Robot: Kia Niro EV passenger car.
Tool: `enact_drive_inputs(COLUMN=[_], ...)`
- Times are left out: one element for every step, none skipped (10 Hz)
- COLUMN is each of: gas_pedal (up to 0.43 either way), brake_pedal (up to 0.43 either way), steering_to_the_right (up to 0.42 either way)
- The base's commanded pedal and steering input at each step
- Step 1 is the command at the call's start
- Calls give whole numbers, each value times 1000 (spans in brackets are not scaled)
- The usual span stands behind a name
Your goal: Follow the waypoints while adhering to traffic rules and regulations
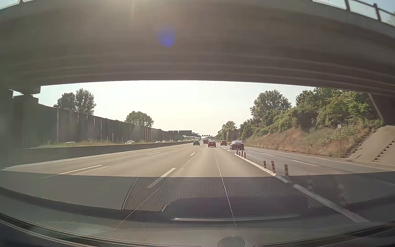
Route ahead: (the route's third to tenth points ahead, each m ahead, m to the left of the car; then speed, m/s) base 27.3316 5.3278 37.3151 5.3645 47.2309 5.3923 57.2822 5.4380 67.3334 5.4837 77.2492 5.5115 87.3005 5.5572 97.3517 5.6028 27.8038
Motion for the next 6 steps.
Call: enact_drive_inputs(gas_pedal=[0, 0, 0, 0, 0, 0], brake_pedal=[24, 24, 30, 24, 24, 24], steering_to_the_right=[0, -1, -2, -1, -1, -1])
